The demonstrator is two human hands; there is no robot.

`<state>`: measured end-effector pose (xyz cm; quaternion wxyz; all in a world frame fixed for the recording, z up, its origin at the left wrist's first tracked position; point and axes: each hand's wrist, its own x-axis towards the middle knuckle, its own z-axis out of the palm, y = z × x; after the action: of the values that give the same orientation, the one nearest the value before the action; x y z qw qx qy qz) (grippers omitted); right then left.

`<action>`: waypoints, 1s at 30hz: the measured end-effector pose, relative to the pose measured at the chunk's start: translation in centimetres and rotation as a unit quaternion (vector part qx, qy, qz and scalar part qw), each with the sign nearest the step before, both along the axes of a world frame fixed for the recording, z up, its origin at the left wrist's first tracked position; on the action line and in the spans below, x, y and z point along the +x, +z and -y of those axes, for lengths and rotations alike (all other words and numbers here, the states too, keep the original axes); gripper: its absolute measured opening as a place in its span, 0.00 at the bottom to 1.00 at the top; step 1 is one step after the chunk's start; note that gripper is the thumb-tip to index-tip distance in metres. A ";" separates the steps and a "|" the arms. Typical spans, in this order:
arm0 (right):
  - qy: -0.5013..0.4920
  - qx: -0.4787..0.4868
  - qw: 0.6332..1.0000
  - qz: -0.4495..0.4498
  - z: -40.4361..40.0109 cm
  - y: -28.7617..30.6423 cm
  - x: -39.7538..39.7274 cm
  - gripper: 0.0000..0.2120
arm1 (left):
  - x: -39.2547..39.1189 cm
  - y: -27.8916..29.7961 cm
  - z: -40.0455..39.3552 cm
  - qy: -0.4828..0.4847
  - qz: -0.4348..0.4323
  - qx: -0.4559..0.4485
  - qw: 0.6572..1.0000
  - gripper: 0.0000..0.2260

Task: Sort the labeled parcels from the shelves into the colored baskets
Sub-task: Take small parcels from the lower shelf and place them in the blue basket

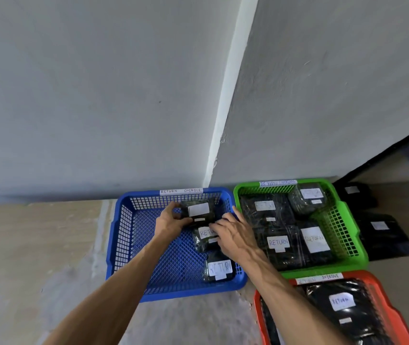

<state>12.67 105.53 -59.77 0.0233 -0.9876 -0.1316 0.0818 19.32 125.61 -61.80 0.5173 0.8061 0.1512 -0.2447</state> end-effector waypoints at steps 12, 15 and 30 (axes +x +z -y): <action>0.045 0.029 0.998 -0.033 1.3 1.0 0.5 0.20 | 1.6 -0.7 1.1 -0.010 -0.053 -0.061 0.997 0.16; 0.041 0.032 0.998 -0.030 1.4 0.9 0.5 0.19 | 1.2 -0.9 1.2 0.001 -0.084 -0.103 0.991 0.18; 0.048 -0.019 0.999 0.011 1.4 1.3 3.6 0.16 | 2.9 0.1 1.4 -0.043 -0.075 -0.066 0.994 0.13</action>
<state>16.25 104.14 -58.49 -0.0009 -0.9813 -0.1777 0.0744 22.26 124.18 -61.68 0.5455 0.7554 0.1381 -0.3358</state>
